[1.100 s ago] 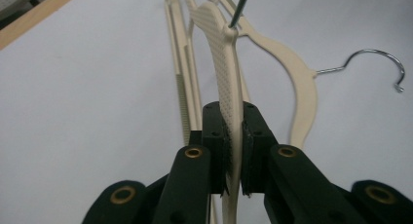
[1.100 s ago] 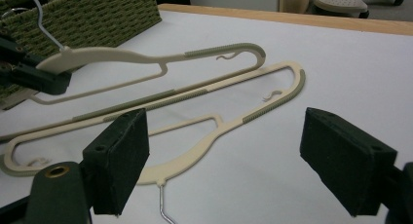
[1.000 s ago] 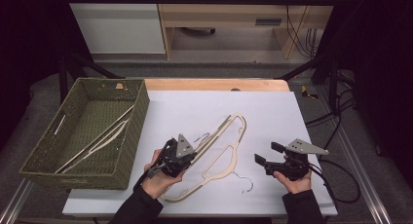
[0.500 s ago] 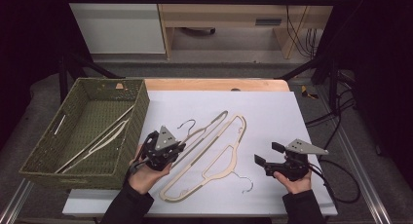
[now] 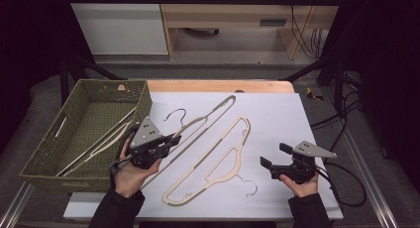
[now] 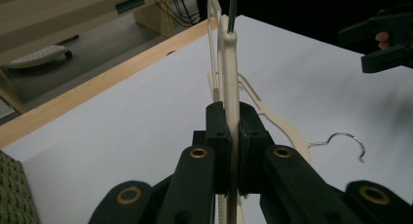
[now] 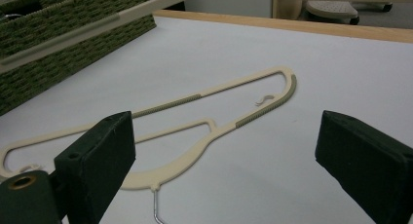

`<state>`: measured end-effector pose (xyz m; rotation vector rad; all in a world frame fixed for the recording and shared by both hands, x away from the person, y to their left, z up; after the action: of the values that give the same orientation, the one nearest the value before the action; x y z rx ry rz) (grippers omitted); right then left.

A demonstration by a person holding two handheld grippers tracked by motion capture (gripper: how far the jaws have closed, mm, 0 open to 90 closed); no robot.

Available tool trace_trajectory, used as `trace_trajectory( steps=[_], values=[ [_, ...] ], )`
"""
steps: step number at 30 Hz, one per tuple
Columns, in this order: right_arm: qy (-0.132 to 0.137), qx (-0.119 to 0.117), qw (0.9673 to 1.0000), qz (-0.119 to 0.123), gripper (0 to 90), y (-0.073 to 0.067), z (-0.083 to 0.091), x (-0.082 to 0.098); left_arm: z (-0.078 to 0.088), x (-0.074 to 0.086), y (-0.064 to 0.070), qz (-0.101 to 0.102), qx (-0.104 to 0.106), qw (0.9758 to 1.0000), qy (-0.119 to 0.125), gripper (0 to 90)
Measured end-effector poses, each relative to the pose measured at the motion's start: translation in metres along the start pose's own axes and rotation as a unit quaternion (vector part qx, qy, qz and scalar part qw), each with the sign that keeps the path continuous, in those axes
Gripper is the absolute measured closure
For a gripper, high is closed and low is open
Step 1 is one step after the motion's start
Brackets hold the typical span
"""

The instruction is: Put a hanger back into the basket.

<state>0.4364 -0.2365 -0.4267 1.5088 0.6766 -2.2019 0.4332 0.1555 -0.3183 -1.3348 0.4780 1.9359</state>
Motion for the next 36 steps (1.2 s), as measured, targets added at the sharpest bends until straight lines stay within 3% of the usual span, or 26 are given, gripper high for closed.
trace_trajectory(
  steps=[9, 16, 25, 36],
  values=[
    [0.0, 0.002, 1.0, 0.002, 6.8, 0.0, 0.0, 0.0, 0.026, -0.035, -0.013, -0.025, 0.001, 0.9996, 0.016, 85.5],
    [0.004, 0.004, 1.0, 0.001, 6.7, 0.0, 0.0, -0.001, 0.043, -0.05, -0.039, -0.015, 0.023, 0.9993, 0.026, 85.5],
    [0.001, 0.004, 0.9999, 0.014, 6.4, 0.002, 0.001, 0.0, 0.059, -0.049, -0.081, 0.001, 0.02, 0.9987, 0.046, 85.5],
    [0.0, 0.006, 0.9999, 0.012, 6.0, 0.002, 0.001, 0.0, 0.073, -0.04, -0.116, -0.026, -0.011, 0.9994, 0.02, 85.5]
  ],
)
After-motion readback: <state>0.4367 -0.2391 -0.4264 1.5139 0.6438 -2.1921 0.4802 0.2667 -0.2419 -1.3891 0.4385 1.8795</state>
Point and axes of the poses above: each handheld gripper's, and its own axes: z roughly backward along the jaws, x roughly out of its underside, y roughly to its right, the point moved 2 cm from there along -z, roughly forward along the jaws, and after that the axes turned 5 degrees about y, right-handed, at the moved point
